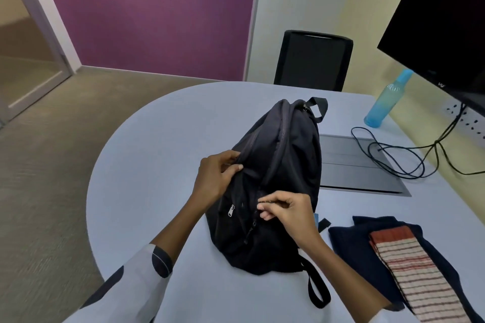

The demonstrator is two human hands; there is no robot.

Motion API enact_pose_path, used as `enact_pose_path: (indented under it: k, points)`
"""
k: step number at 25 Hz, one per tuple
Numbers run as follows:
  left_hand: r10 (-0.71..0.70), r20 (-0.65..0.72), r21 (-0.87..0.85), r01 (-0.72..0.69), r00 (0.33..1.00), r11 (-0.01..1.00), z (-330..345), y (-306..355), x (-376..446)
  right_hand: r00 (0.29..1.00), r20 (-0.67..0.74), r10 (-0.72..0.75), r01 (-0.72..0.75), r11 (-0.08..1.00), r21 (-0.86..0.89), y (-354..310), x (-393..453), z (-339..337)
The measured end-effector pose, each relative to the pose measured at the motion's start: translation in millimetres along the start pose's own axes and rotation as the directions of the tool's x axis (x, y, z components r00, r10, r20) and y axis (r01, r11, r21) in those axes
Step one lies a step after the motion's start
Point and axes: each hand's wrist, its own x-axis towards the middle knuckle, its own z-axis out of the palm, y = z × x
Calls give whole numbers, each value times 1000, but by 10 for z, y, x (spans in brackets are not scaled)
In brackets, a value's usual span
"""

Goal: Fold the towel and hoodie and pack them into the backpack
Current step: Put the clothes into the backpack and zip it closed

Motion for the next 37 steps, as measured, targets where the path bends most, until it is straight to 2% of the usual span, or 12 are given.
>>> enact_pose_path:
  k: [3,10,15,17,19,23,26,30,32,34,35,37]
  points:
    - [-4,-4,-10,4,1000,1000,3,12,-3,1000,16,8,-8,1000,1,-172,35,-88]
    - [12,7,-25,-11,1000,1000,-33,14,-14,987,-20,-162,161,986,-44,-442,150,-157]
    - [24,33,-51,-22,999,998,-18,18,-20,914,-170,-369,372,928,-14,-1029,488,-376]
    - [37,40,-36,-35,999,999,0,4,-9,877,-177,-447,429,894,-130,-1272,762,-501]
    - [34,5,-14,-34,999,999,-27,-12,48,875,-136,-464,433,877,-209,-1328,996,-552]
    - [127,-70,78,-121,989,990,-296,113,331,937,-20,-350,350,936,32,-1303,1159,-566]
    - [194,-91,227,-169,977,959,-596,253,640,952,-6,-305,299,929,218,-1393,1105,-471]
    - [68,40,471,-79,997,879,-881,346,791,959,54,-280,261,938,226,-1389,992,-92]
    - [108,131,339,-147,985,929,-871,484,643,960,67,-273,255,946,198,-1369,952,104]
    - [119,218,10,-124,969,992,-808,651,419,966,31,-255,246,953,178,-1364,946,224]
    - [102,279,-63,-88,955,994,-774,691,347,969,4,-245,241,954,177,-1367,952,254]
    - [106,359,65,-138,928,988,-693,626,303,976,-31,-214,216,952,217,-1373,958,249]
